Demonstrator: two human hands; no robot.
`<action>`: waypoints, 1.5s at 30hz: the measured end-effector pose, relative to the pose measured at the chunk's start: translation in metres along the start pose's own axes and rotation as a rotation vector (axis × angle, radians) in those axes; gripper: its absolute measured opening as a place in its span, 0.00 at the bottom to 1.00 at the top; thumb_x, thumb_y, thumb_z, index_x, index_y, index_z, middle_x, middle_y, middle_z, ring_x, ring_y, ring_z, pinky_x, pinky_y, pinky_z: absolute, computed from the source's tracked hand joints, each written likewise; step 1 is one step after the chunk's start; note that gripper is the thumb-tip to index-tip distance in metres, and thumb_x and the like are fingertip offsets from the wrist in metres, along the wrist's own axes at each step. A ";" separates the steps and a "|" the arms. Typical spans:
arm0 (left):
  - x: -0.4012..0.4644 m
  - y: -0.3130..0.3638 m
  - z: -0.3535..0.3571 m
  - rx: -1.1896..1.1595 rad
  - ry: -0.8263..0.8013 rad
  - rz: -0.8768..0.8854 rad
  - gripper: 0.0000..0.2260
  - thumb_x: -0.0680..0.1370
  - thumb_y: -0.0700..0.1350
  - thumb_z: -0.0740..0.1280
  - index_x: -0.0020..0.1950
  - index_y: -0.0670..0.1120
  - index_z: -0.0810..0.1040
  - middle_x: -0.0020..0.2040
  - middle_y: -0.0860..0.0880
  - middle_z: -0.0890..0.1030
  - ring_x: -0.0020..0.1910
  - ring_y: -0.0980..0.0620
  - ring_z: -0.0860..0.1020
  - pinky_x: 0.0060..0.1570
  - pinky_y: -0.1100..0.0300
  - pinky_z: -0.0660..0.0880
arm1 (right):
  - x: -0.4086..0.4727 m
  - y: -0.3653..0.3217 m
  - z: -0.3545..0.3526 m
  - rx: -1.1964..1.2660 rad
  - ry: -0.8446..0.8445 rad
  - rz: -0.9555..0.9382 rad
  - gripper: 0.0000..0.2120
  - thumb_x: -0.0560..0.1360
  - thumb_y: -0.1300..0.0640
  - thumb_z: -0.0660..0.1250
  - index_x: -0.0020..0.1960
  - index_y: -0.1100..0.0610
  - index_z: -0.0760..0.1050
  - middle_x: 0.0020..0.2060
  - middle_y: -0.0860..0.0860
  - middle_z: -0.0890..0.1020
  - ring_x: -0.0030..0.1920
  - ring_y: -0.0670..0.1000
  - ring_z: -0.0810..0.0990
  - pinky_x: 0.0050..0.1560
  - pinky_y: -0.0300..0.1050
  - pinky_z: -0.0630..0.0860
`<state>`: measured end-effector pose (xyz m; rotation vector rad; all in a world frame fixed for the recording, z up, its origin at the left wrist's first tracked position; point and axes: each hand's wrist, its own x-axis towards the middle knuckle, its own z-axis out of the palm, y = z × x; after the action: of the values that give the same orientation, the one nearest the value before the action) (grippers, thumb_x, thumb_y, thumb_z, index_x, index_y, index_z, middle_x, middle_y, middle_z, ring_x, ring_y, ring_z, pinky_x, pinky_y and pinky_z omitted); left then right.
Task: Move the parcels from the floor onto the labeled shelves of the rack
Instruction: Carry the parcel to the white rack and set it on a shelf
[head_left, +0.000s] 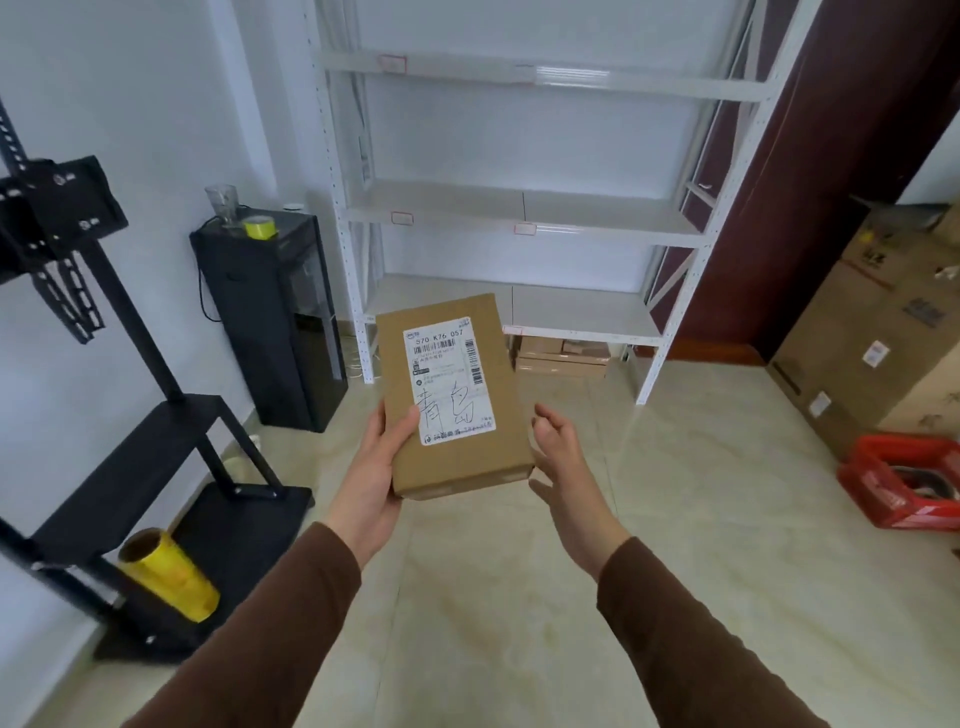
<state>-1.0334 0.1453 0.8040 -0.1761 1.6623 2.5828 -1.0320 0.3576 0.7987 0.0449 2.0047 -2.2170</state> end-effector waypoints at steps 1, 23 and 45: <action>0.024 0.009 -0.003 0.010 -0.014 0.019 0.29 0.77 0.53 0.71 0.78 0.58 0.69 0.67 0.53 0.84 0.67 0.48 0.82 0.59 0.51 0.79 | 0.023 -0.005 0.002 0.007 -0.003 0.020 0.34 0.73 0.29 0.63 0.77 0.36 0.63 0.71 0.37 0.72 0.78 0.51 0.68 0.79 0.62 0.60; 0.546 0.112 0.044 0.164 -0.031 0.157 0.30 0.75 0.58 0.75 0.74 0.56 0.70 0.71 0.53 0.79 0.66 0.52 0.80 0.62 0.55 0.75 | 0.559 -0.125 -0.025 0.147 0.028 -0.119 0.25 0.79 0.45 0.70 0.74 0.44 0.69 0.66 0.49 0.84 0.63 0.51 0.83 0.63 0.50 0.78; 0.958 0.421 -0.002 0.294 -0.079 0.696 0.29 0.82 0.53 0.68 0.81 0.60 0.63 0.70 0.58 0.79 0.68 0.59 0.79 0.71 0.53 0.74 | 0.993 -0.369 0.147 -0.114 -0.075 -0.642 0.42 0.76 0.40 0.72 0.84 0.42 0.56 0.76 0.42 0.72 0.74 0.42 0.72 0.73 0.43 0.69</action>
<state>-2.0316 -0.0379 1.0578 0.6184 2.3633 2.6405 -2.0504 0.1553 1.0556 -0.7855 2.3310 -2.3671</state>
